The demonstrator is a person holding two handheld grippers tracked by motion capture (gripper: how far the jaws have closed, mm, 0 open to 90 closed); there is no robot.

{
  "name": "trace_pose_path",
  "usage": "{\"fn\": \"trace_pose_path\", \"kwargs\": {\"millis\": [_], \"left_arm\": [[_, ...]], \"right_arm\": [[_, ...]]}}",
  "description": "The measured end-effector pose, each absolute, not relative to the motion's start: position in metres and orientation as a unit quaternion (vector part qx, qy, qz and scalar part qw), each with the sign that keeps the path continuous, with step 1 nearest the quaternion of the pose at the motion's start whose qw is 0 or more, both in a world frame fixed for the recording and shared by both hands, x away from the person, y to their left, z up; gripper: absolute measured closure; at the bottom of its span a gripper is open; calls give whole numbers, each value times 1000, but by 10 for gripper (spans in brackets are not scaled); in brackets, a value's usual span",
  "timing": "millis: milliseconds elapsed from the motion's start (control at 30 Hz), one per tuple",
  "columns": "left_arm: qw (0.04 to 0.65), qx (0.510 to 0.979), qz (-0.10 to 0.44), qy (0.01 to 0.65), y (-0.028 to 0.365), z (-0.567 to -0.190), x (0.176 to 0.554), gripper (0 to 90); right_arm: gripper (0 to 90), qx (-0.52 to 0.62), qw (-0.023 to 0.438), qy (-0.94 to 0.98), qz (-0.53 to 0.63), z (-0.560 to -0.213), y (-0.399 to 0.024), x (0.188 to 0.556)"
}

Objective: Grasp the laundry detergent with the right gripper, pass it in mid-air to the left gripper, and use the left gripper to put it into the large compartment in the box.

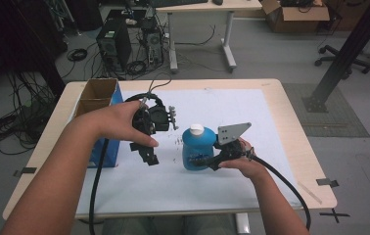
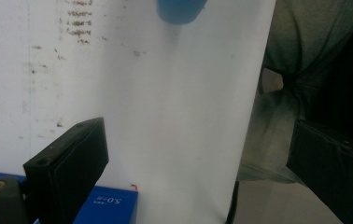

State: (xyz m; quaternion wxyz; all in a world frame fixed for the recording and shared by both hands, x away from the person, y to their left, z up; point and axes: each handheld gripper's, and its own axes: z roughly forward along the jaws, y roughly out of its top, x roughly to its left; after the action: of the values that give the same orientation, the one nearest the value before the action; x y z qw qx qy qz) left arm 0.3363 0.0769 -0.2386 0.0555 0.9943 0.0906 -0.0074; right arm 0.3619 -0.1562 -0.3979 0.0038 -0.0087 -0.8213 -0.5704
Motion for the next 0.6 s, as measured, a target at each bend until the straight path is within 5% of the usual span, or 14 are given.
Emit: {"fn": "trace_pose_path", "kwargs": {"millis": [600], "left_arm": [[45, 995, -3, 83, 66, -235, 336, 60]], "right_arm": [[416, 20, 21, -822, -569, -407, -116, 361]]}}
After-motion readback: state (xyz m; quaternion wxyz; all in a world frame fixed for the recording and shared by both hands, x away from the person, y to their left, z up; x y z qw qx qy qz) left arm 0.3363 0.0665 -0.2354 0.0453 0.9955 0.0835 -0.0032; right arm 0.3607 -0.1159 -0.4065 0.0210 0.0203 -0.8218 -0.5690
